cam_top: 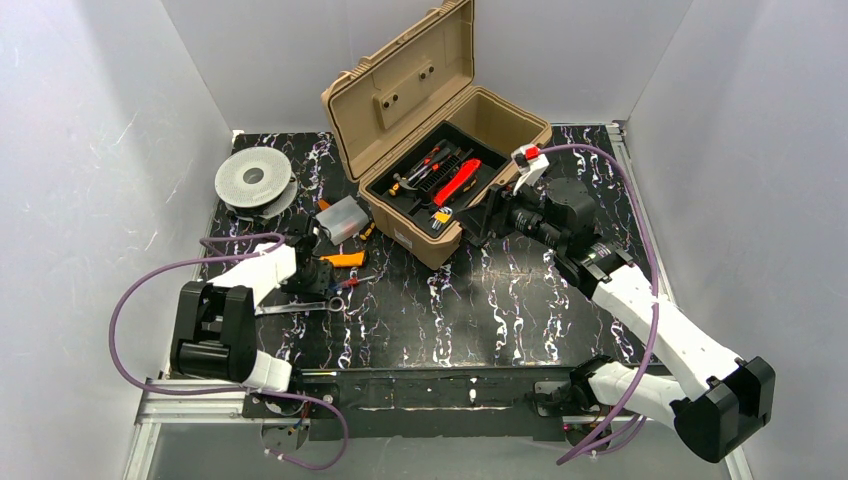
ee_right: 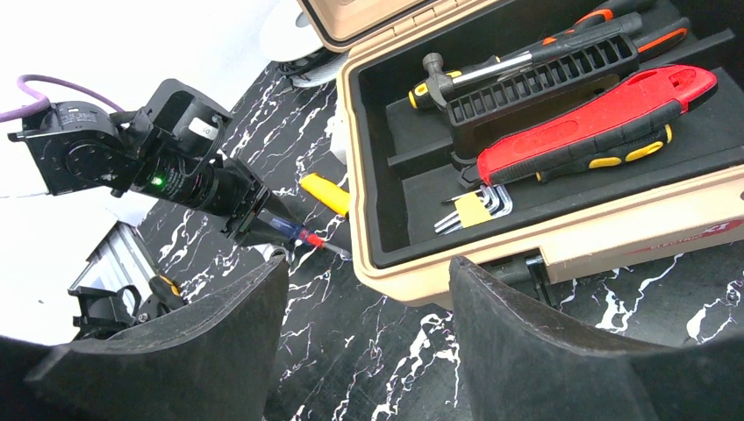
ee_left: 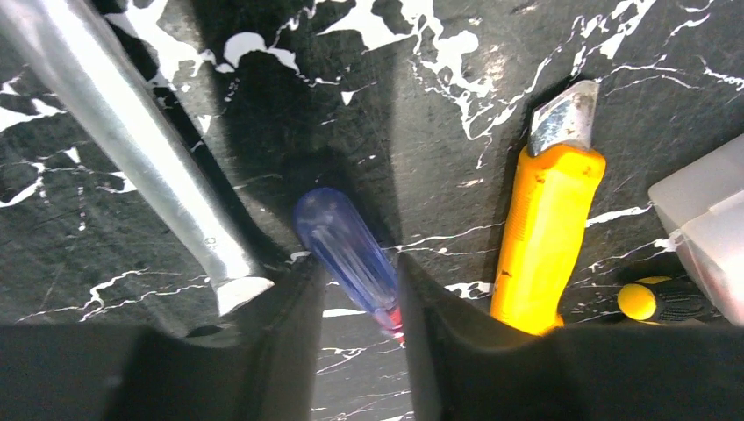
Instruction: Pack the tool kit
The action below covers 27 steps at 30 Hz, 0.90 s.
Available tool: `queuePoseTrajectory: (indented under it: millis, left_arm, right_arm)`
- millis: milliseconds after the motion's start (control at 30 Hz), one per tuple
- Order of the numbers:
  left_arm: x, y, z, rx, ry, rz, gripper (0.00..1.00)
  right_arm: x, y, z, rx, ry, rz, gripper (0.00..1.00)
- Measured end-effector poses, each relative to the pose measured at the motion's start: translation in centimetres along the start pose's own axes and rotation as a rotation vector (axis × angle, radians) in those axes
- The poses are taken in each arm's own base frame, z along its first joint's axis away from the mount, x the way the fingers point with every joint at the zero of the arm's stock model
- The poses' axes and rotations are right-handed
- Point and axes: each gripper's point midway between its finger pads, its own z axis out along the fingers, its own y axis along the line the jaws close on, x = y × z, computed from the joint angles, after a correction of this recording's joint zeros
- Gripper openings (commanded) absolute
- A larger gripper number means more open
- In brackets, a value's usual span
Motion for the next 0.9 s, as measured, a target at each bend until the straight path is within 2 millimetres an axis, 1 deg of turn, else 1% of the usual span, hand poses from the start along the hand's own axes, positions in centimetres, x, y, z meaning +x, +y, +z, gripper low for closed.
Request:
queuePoseTrajectory:
  millis: [33,67,100,200,300,367,433,533,633,700,800,867,900]
  left_arm:
    - [0.0,-0.1,0.1,0.003,0.003,-0.012,0.12]
    - [0.1,-0.3,0.2,0.006,0.007,-0.021,0.06]
    - [0.2,-0.4,0.2,0.011,0.013,-0.025,0.04]
    - [0.2,-0.7,0.2,0.012,0.021,-0.021,0.00]
    - [0.1,-0.8,0.1,0.012,0.014,-0.011,0.00]
    - [-0.3,-0.8,-0.1,0.026,-0.007,-0.001,0.00]
    - [-1.0,-1.1,-0.7,0.071,-0.043,0.011,0.00]
    - [-2.0,-2.3,-3.7,0.207,-0.084,0.040,0.00]
    - [-2.6,-3.9,-8.4,0.409,-0.119,0.098,0.00]
    - [-2.7,-4.9,-11.6,0.534,-0.135,0.160,0.00]
    - [-1.7,-6.4,-15.5,0.693,-0.113,0.279,0.00]
    - [0.1,-7.8,-18.1,0.834,-0.056,0.392,0.00]
    - [1.5,-8.5,-19.5,0.924,-0.013,0.457,0.00]
  right_arm:
    - [0.0,0.0,0.0,0.001,0.000,0.000,0.73]
    - [0.0,0.0,0.0,0.001,0.000,0.000,0.73]
    - [0.0,0.0,0.0,0.001,0.000,0.000,0.73]
    - [0.0,-0.1,0.0,0.004,-0.002,0.000,0.73]
    - [-0.2,0.0,-0.3,0.006,-0.009,-0.001,0.73]
    - [-0.4,0.2,-0.5,0.001,-0.015,-0.003,0.73]
    - [-0.4,0.5,-0.7,-0.011,-0.013,-0.004,0.73]
    - [0.3,0.8,-0.9,-0.032,0.021,0.002,0.75]
    - [1.3,1.6,-1.1,-0.072,0.084,0.008,0.77]
    - [1.6,2.3,-1.1,-0.105,0.117,-0.001,0.77]
    - [1.9,4.4,-0.8,-0.169,0.177,-0.037,0.77]
    - [2.4,6.2,-0.3,-0.217,0.218,-0.060,0.76]
    - [2.8,7.1,0.0,-0.242,0.241,-0.071,0.76]
